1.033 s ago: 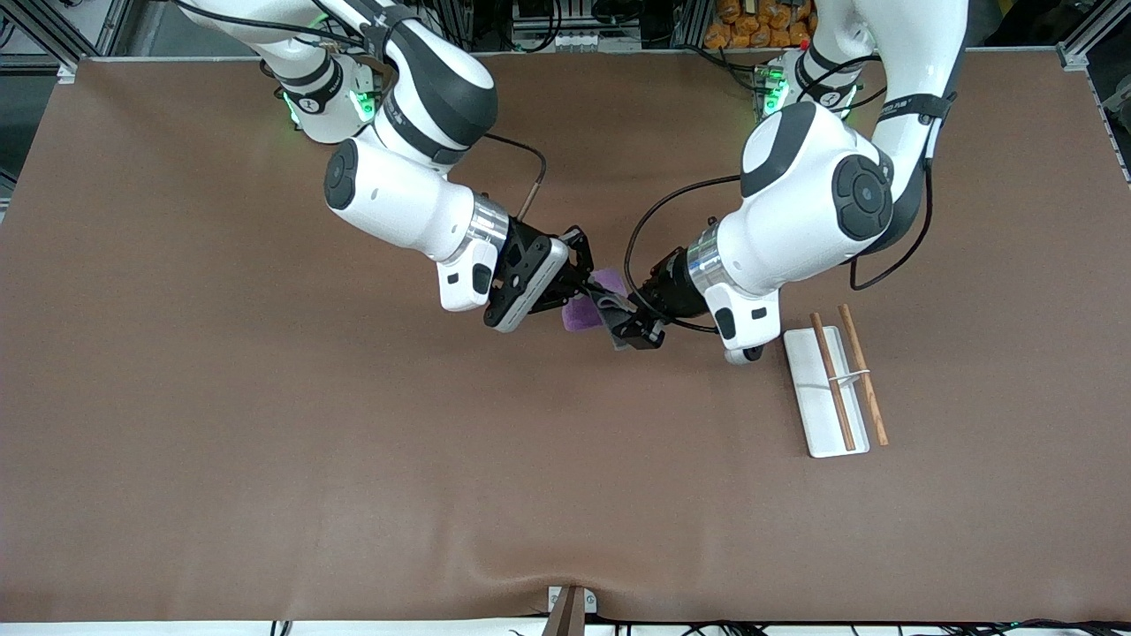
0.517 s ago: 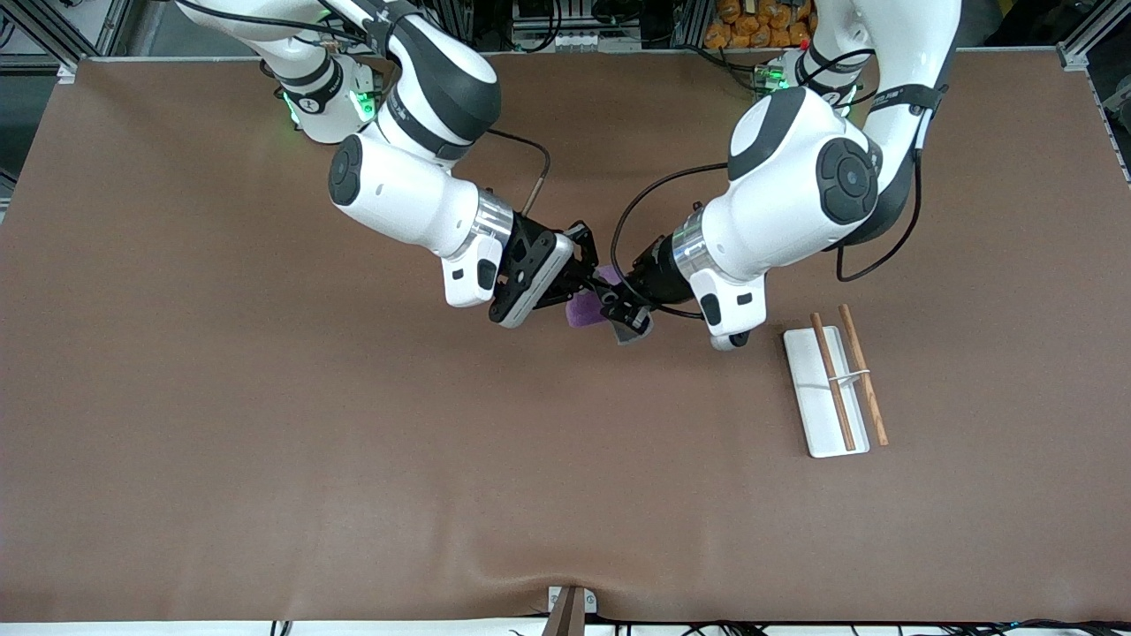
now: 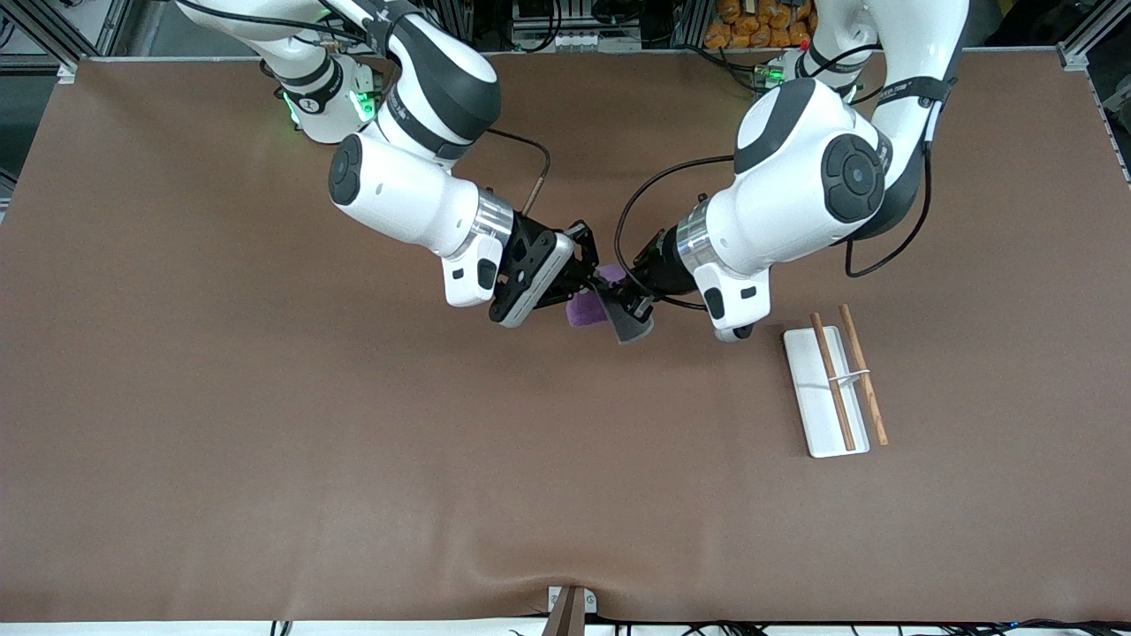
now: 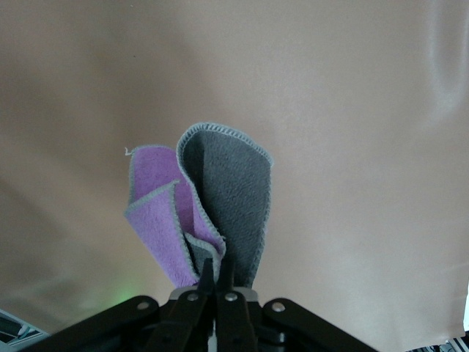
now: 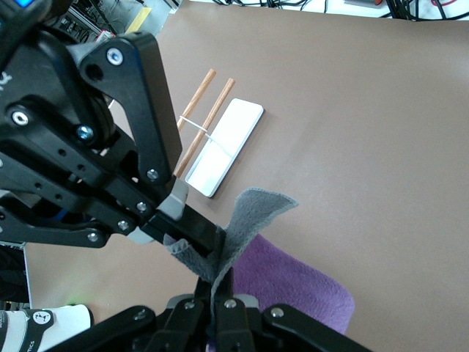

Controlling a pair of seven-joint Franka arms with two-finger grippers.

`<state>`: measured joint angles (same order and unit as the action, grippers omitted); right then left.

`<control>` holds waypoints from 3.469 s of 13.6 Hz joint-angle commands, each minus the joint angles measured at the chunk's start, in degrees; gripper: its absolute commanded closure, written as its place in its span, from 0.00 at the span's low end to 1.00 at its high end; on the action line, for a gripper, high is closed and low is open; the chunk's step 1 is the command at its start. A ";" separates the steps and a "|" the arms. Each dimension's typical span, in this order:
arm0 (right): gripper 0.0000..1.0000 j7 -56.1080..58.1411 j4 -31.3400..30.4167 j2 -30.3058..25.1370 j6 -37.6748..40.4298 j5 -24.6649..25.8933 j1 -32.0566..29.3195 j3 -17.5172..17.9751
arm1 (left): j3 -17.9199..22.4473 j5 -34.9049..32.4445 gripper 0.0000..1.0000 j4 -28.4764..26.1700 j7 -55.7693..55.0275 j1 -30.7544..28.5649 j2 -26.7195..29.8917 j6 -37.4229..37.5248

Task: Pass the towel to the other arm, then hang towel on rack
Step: 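Grasp the towel's grey edge with the left gripper beside the right gripper, then open the right gripper and carry the towel away with the left gripper, then lower the towel over the wooden dowels with the left gripper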

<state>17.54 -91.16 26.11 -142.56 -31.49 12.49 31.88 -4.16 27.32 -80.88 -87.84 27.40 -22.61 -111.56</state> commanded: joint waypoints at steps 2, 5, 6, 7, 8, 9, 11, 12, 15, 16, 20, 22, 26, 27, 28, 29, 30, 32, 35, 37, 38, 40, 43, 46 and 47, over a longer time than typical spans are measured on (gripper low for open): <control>1.00 -0.49 0.63 -0.27 0.61 -1.21 0.17 -0.15 | 0.30 0.28 1.00 0.28 0.91 -2.25 1.26 1.52; 0.01 -0.41 0.37 -1.06 0.79 -0.95 0.00 -0.24 | 0.47 0.10 1.00 0.29 8.54 -4.19 2.31 2.40; 0.00 -0.14 0.11 -1.59 1.05 -0.77 -0.18 -0.33 | 0.39 0.01 1.00 0.29 10.39 -5.76 2.31 3.27; 0.00 -0.14 0.02 -2.03 1.66 -0.68 -0.18 -0.41 | 0.38 0.01 1.00 0.29 13.02 -6.56 2.31 3.62; 0.00 -0.14 -0.07 -2.21 2.45 -0.68 -0.27 -0.50 | 0.47 0.01 1.00 0.29 15.66 -7.09 2.40 4.24; 0.00 -0.14 -0.07 -2.29 3.07 -0.60 -0.44 -0.68 | 0.65 -0.08 1.00 0.29 18.03 -8.05 2.31 5.20; 0.00 -0.23 -0.94 -3.00 4.04 -0.33 -1.32 -0.85 | 0.73 -0.60 1.00 0.29 20.25 -9.46 2.22 6.00; 0.00 -0.14 -1.38 -3.09 4.48 0.02 -2.54 -0.85 | 0.65 -3.82 1.00 0.29 20.60 -9.47 2.14 7.13; 0.00 -0.14 -1.48 -3.17 10.00 4.74 -6.84 -0.94 | 0.12 -15.60 1.00 0.29 24.03 -7.54 2.14 9.51; 0.00 -0.32 -1.39 -3.61 12.02 8.33 -7.90 -0.94 | 0.12 -19.20 1.00 0.37 24.21 -6.58 2.14 9.52; 0.00 -0.23 -1.48 -5.37 22.13 17.76 -15.02 -0.85 | 0.03 -38.09 1.00 -0.15 28.77 -2.71 1.35 9.78; 0.00 -0.32 -1.65 -6.07 26.43 20.75 -17.83 -0.94 | -0.05 -44.17 1.00 -0.07 30.79 -1.74 0.29 11.62; 0.00 -0.32 -1.74 -8.62 33.56 27.25 -23.20 -0.94 | -0.05 -44.55 1.00 -0.24 33.09 -4.79 -0.84 11.80; 0.00 -0.32 -2.18 -9.93 34.27 27.88 -24.34 -0.94 | -0.14 -42.37 1.00 -0.16 33.17 -5.24 -1.55 11.37; 0.00 -0.32 -3.31 -11.94 34.97 28.75 -25.05 -1.03 | 0.03 -38.52 1.00 0.02 33.18 -5.51 -2.69 11.01; 0.00 -0.40 -4.19 -14.23 36.11 29.98 -24.97 -2.25 | 0.21 -36.14 1.00 0.02 33.18 -5.69 -3.13 10.66; 0.00 -0.49 -5.33 -16.77 37.43 30.60 -24.01 -5.04 | 0.30 -33.42 1.00 0.02 33.09 -7.78 -3.57 10.57; 0.00 -0.49 -6.05 -19.60 40.50 30.61 -20.68 -11.71 | 0.21 -26.92 1.00 -0.24 33.70 -11.65 -4.28 10.66; 0.00 -2.06 -5.96 -22.94 45.51 30.61 -17.68 -20.78 | 0.30 -26.00 1.00 -0.24 37.30 -13.86 -5.86 10.66; 0.00 -6.71 -5.79 -25.05 49.11 30.61 -14.87 -26.23 | 0.30 -26.01 1.00 -0.59 43.41 -16.31 -6.04 10.83; 0.00 -9.95 -5.61 -25.93 50.78 30.61 -14.34 -27.56 | 0.30 -26.01 1.00 -1.29 47.37 -17.63 -5.95 10.92; 0.00 -15.32 -5.17 -27.34 53.42 30.69 -13.98 -29.75 | 0.30 -26.79 1.00 -2.43 50.13 -18.87 -5.78 10.92; 0.00 -16.49 -1.67 -27.70 57.64 30.61 -12.84 -35.38 | 0.38 -27.23 1.00 -3.75 55.82 -20.88 -5.25 10.92; 0.00 -20.06 0.63 -27.87 61.08 30.61 -13.19 -36.36 | 0.38 -30.74 1.00 -4.29 64.62 -22.73 -4.98 10.92; 0.00 -22.18 1.50 -27.87 61.00 30.52 -13.01 -36.10 | 0.38 -31.27 1.00 -4.37 66.12 -23.00 -4.63 11.01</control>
<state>-0.03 -91.36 -1.38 -82.82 -1.65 -1.84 -4.02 -3.51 -1.95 -84.08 -24.92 5.32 -28.92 -100.83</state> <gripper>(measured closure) 0.000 0.978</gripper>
